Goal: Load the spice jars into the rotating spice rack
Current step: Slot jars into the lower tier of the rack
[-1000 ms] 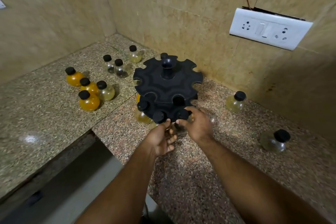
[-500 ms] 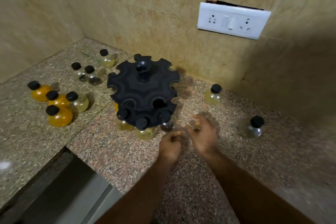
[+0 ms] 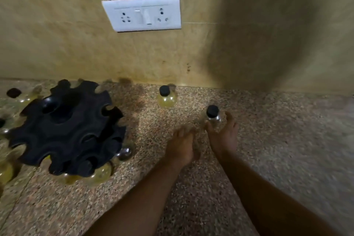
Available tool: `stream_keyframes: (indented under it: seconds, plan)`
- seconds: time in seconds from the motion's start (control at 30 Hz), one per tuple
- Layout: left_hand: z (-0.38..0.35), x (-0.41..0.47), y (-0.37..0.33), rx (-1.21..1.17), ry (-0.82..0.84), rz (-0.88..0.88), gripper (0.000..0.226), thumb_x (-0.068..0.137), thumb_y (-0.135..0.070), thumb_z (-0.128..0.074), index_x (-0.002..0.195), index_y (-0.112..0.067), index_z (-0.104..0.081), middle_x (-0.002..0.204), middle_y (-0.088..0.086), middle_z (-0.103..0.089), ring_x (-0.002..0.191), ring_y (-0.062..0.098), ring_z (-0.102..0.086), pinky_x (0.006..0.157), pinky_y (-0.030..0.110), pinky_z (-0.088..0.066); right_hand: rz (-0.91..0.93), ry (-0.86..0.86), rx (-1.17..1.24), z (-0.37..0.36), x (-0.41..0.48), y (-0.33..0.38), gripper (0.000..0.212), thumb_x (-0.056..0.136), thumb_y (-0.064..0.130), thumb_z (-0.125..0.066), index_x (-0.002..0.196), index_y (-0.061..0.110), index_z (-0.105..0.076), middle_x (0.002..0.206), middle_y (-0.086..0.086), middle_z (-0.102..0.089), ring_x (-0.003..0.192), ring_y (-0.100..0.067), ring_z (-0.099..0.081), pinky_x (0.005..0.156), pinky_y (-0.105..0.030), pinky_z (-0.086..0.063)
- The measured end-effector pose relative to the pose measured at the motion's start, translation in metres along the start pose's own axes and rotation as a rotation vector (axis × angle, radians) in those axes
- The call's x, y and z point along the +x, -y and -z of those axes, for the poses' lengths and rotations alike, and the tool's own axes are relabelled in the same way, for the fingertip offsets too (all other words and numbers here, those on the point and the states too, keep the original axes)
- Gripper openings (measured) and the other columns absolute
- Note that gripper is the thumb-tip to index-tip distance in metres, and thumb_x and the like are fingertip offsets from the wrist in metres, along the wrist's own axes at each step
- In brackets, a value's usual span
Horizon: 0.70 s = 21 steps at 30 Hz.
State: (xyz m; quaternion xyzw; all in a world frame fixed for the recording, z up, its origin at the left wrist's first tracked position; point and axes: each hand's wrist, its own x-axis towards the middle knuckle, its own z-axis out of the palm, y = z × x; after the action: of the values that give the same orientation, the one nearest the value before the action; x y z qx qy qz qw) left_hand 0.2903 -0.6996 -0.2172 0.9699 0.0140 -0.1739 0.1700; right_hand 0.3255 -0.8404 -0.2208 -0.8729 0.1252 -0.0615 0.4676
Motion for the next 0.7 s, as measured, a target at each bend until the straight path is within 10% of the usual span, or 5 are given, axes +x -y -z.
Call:
stream_keyframes:
  seconds: [0.47,0.6,0.7]
  plan:
    - [-0.009,0.037,-0.002,0.121,0.200,0.031,0.121,0.066,-0.062,-0.080,0.157,-0.036,-0.005,0.167,0.011,0.004,0.152,0.040,0.001,0.116,0.059,-0.027,0.137,0.155,-0.056,0.002,0.037,-0.003,0.059,0.085,0.035,-0.076,0.139,0.026,-0.053,0.134,-0.002,-0.058,0.116,-0.021,-0.057,0.086,-0.030,-0.044]
    - [0.002,0.038,0.004,-0.466,-0.153,0.149,0.072,0.083,-0.036,-0.075,0.147,-0.032,-0.040,0.142,-0.004,-0.050,0.118,0.020,-0.059,0.085,0.032,-0.055,0.190,0.128,-0.098,0.001,0.026,0.008,0.059,0.085,0.035,-0.078,0.138,0.022,-0.055,0.132,-0.003,-0.059,0.115,-0.021,-0.058,0.087,-0.030,-0.045]
    - [0.019,0.024,0.014,-1.036,-0.315,0.495,0.034,0.096,-0.027,-0.058,0.129,-0.021,-0.061,0.122,-0.003,-0.065,0.087,0.015,-0.062,0.064,0.027,-0.049,0.220,0.154,-0.082,-0.004,0.016,0.022,0.059,0.083,0.039,-0.078,0.136,0.024,-0.057,0.134,-0.002,-0.057,0.116,-0.020,-0.057,0.087,-0.028,-0.040]
